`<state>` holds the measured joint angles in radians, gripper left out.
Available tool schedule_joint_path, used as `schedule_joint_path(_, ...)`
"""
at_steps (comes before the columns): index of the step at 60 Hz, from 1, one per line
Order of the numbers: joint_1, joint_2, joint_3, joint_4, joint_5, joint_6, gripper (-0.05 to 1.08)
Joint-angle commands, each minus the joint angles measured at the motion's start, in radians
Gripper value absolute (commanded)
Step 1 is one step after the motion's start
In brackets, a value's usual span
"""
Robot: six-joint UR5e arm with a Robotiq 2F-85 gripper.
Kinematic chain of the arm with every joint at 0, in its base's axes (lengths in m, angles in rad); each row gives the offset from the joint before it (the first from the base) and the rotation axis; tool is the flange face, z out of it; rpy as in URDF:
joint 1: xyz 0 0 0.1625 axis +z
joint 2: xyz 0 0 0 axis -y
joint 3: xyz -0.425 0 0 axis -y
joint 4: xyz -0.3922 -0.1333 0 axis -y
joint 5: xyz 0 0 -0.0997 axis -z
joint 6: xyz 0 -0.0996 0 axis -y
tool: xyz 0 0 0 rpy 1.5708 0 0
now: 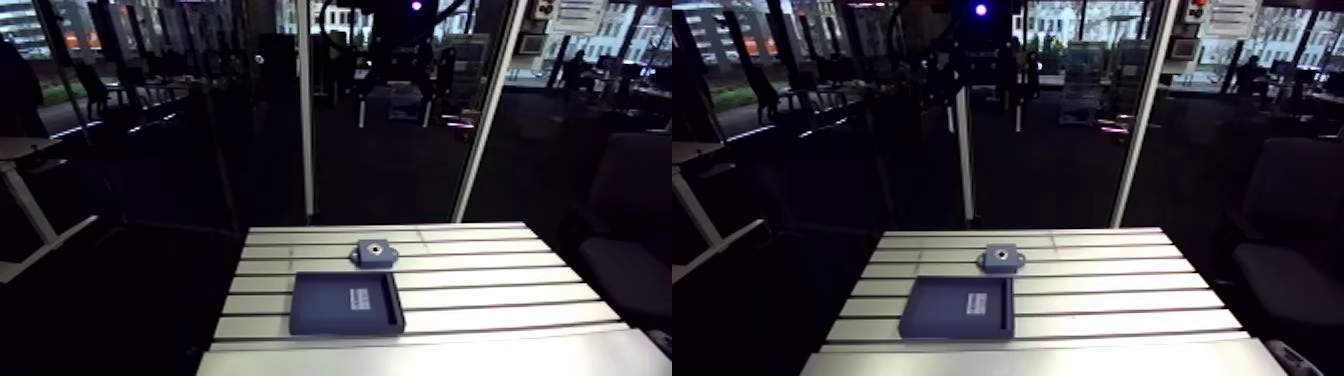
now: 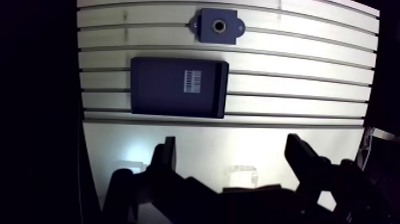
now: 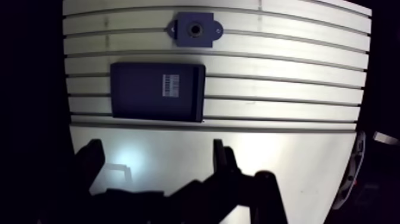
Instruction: Pick up the bearing and press it into the housing until flush.
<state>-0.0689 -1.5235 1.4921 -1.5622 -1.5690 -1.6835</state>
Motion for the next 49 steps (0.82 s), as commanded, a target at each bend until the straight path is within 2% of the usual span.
schedule_joint_path(1, 0.000, -0.010, 0.007, 0.003, 0.011, 0.000, 0.01)
schedule_joint_path(49, 0.003, -0.004, 0.016, 0.001, 0.025, 0.000, 0.01)
